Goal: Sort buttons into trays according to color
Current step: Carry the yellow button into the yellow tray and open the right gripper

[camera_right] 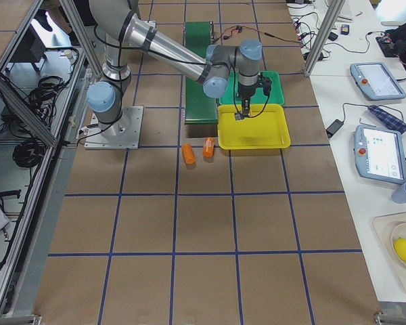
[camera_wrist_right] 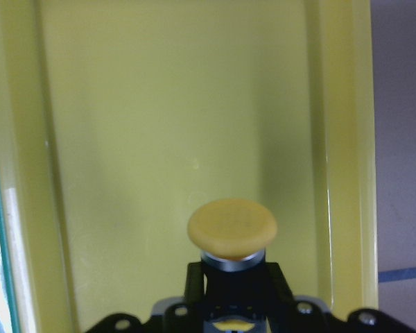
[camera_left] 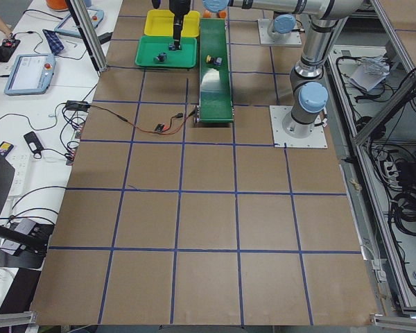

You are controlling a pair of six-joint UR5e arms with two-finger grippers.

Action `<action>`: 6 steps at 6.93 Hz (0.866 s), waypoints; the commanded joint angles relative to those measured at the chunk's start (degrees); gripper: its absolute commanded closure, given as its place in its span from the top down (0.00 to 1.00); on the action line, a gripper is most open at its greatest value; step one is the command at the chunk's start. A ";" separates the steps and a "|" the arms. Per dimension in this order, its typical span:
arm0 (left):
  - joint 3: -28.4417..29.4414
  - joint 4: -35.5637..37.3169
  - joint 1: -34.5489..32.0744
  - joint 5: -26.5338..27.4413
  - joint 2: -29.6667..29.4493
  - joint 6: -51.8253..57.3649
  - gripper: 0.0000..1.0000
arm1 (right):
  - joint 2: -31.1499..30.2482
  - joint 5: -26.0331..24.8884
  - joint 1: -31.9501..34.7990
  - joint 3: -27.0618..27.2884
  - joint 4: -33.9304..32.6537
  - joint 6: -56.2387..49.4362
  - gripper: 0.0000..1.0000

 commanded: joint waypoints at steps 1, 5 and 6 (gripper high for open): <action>-0.04 0.00 0.00 0.07 0.06 0.00 1.00 | 0.94 0.22 -0.84 -0.35 -0.47 -2.25 1.00; -0.57 0.00 -0.17 0.07 0.14 0.00 1.00 | -13.43 3.03 0.12 0.70 16.53 1.95 1.00; -0.48 0.00 -0.26 0.07 0.23 0.00 1.00 | -18.18 3.56 1.43 1.14 21.80 1.97 1.00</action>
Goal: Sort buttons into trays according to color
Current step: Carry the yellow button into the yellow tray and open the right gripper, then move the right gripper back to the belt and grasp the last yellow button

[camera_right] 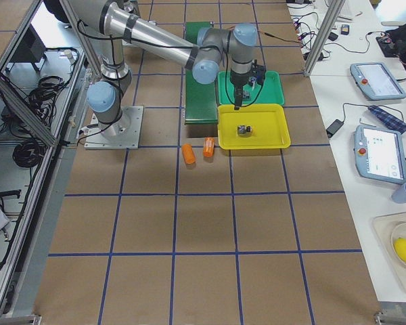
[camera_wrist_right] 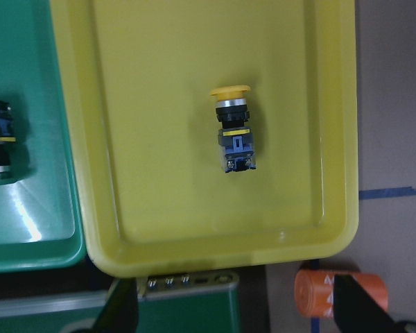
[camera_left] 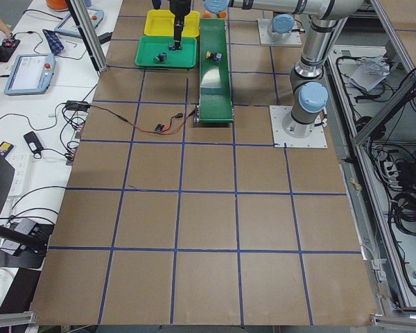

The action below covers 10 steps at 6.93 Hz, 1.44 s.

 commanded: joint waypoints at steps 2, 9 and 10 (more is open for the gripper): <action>0.29 0.00 -0.31 0.26 0.05 -0.01 1.00 | -6.39 10.67 8.69 1.98 10.94 6.93 1.00; -0.06 0.09 0.13 0.35 0.23 0.08 1.00 | -2.07 10.14 19.43 11.47 2.66 34.74 1.00; -0.06 0.09 0.13 0.44 0.23 0.17 1.00 | -1.29 10.15 19.61 12.52 2.49 34.93 1.00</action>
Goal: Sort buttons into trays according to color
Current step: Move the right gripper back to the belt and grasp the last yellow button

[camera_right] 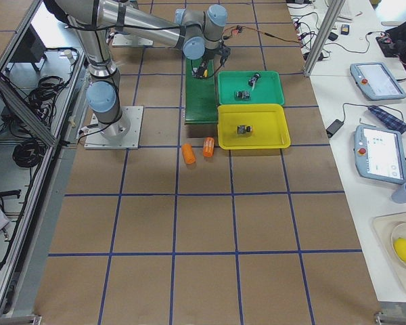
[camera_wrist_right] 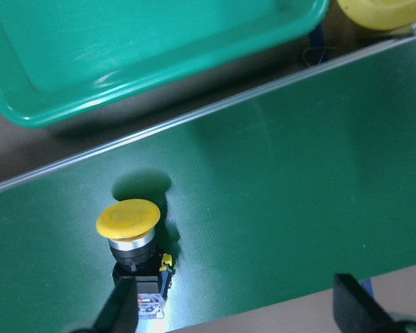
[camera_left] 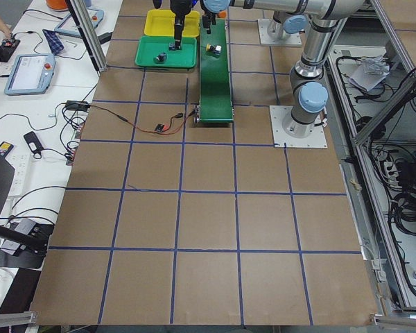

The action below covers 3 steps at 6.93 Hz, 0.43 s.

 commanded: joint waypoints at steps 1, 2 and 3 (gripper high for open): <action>-0.10 0.45 0.12 -0.10 -0.32 0.07 1.00 | 1.21 0.24 1.02 1.46 -2.07 1.49 1.00; -0.10 1.15 0.12 -0.28 -0.41 -0.02 1.00 | 2.08 0.24 1.81 1.54 -3.83 1.84 1.00; -0.10 1.15 0.20 0.07 -0.32 0.07 1.00 | 3.31 0.24 2.16 1.54 -4.19 1.93 1.00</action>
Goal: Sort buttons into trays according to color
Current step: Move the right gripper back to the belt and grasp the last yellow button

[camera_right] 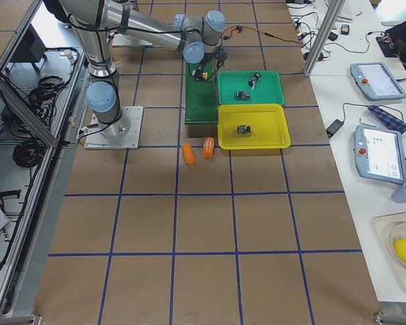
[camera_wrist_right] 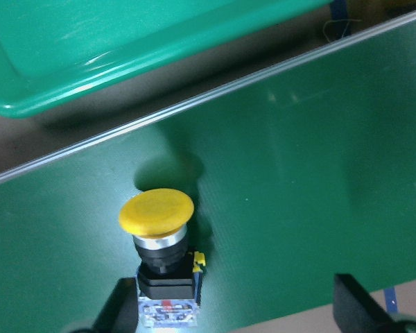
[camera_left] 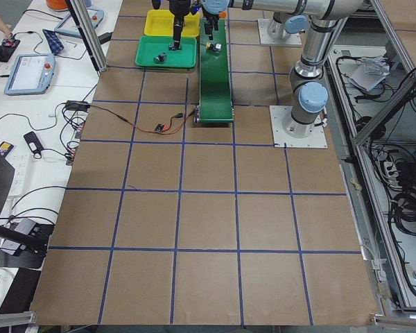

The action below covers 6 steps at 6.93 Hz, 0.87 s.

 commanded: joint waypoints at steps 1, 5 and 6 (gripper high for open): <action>-0.02 0.17 0.07 0.37 0.00 0.04 1.00 | 2.09 0.01 1.30 0.08 -2.35 0.26 1.00; 0.86 -0.44 0.16 0.81 0.18 -0.04 1.00 | 4.03 -0.96 1.66 0.96 -2.36 0.26 0.52; 0.95 -0.62 0.16 0.90 0.09 -0.04 1.00 | 4.03 -1.05 1.66 1.22 -1.23 0.17 0.01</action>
